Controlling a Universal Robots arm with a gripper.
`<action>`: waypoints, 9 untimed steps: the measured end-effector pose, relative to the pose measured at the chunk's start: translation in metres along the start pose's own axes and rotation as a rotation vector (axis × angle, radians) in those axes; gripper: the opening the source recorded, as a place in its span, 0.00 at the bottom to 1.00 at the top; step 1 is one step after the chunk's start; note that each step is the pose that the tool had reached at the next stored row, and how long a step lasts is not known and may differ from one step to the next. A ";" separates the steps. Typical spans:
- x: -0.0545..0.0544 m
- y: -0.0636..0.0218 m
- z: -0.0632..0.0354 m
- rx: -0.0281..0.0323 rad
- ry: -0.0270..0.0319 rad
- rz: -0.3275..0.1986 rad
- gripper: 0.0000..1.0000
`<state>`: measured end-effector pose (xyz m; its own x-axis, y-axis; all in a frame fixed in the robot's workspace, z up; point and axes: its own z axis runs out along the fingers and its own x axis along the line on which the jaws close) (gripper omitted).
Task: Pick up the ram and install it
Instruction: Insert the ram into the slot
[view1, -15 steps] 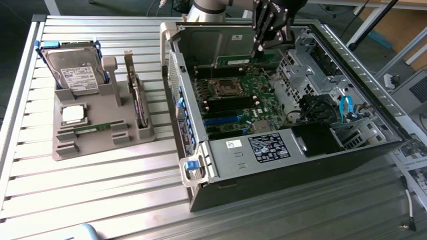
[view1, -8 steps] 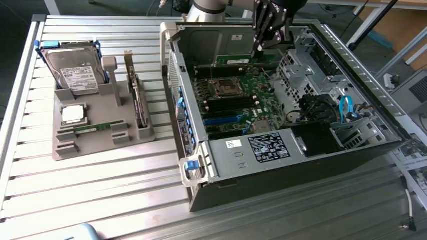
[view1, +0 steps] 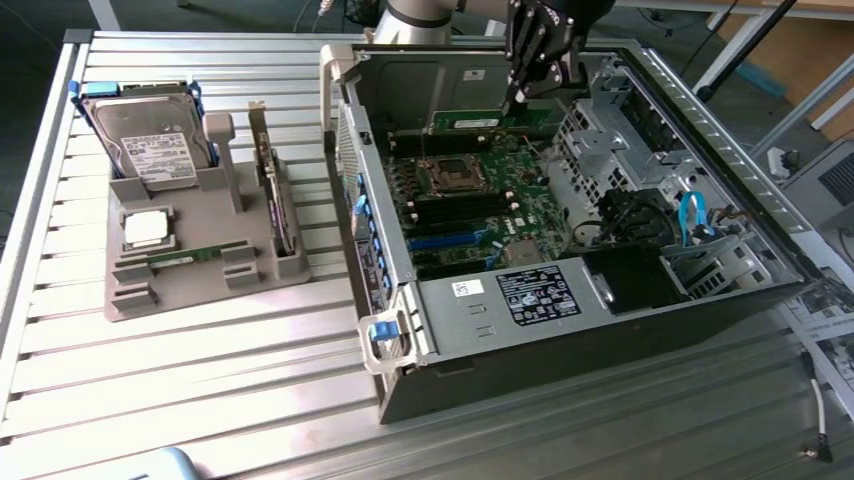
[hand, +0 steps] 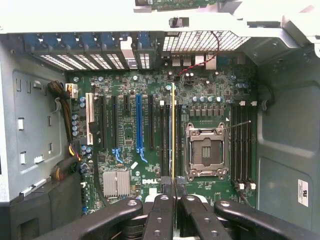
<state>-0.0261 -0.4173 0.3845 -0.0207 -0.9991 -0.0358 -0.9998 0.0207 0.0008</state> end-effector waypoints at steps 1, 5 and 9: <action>0.000 0.0000 0.0000 0.0000 0.0000 0.000 0.12; 0.000 0.0000 0.0035 0.0000 -0.0001 0.000 0.12; 0.000 0.0000 0.0105 -0.0001 0.0000 0.000 0.12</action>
<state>-0.0261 -0.4174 0.3740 -0.0206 -0.9991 -0.0358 -0.9998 0.0206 0.0009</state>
